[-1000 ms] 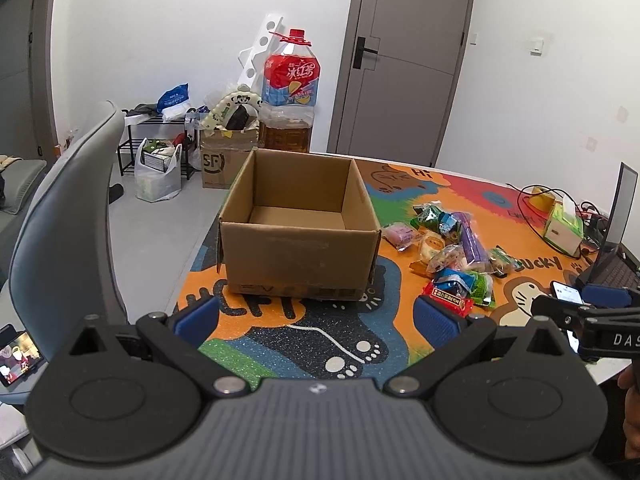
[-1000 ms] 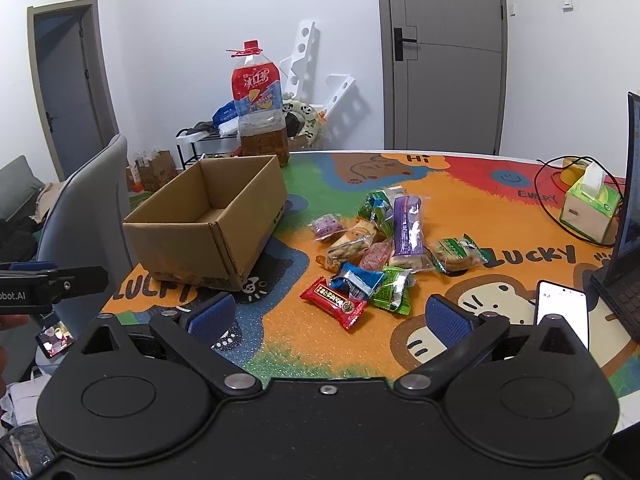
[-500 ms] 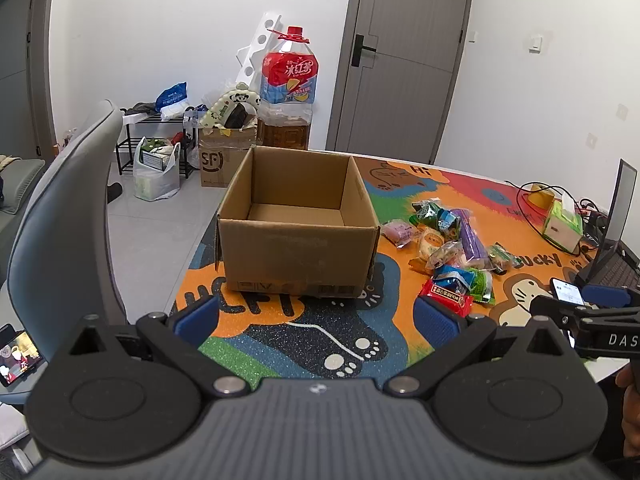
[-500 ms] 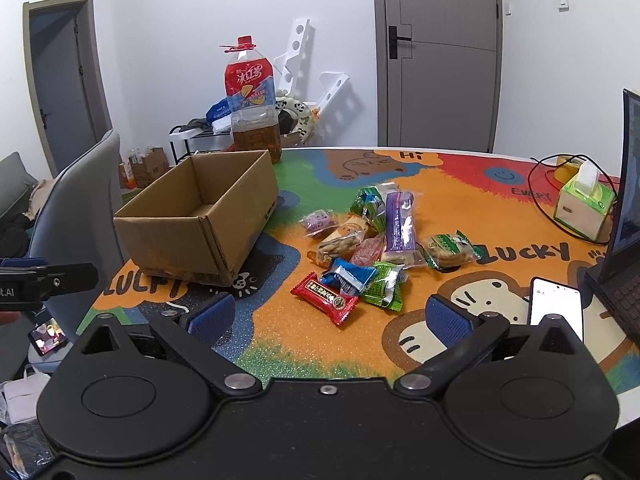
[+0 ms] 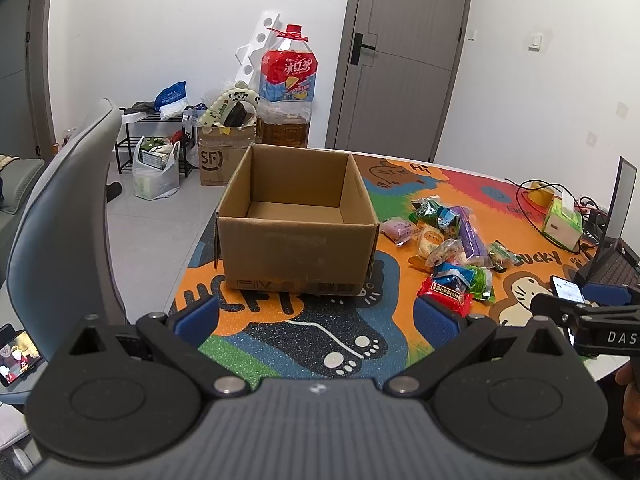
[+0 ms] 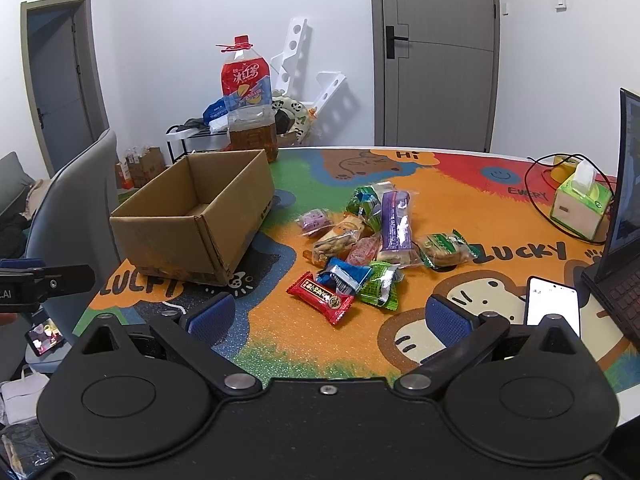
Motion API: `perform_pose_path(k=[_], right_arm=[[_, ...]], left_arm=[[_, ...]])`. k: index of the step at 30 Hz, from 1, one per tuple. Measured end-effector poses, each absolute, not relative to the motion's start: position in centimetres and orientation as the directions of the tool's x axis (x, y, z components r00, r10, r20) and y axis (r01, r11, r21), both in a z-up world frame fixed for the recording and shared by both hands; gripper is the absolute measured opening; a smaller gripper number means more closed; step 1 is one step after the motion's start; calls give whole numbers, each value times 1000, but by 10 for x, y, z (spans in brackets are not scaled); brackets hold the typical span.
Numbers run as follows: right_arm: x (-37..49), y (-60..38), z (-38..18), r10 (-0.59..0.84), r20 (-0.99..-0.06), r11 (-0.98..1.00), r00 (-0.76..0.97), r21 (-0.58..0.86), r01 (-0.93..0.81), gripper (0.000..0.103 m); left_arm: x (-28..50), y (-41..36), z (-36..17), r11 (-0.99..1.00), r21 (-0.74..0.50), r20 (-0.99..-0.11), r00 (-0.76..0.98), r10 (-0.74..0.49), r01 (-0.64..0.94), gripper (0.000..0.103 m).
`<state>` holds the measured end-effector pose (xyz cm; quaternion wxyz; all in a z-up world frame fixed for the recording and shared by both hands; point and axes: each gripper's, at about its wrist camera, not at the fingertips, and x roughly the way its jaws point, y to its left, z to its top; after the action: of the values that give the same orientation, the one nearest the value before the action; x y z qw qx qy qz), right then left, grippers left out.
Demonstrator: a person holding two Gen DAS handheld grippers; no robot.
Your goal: Organize snacks
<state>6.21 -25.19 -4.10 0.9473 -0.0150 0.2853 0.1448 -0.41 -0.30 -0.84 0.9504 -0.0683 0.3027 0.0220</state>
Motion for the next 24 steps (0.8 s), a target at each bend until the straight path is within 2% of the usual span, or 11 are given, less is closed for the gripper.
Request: perform_pose_path(k=[24], right_arm=[[77, -270, -56, 248, -530, 966, 811, 74, -247, 103]], left_arm=[[11, -14, -14, 989, -127, -581, 814, -15, -72, 103]])
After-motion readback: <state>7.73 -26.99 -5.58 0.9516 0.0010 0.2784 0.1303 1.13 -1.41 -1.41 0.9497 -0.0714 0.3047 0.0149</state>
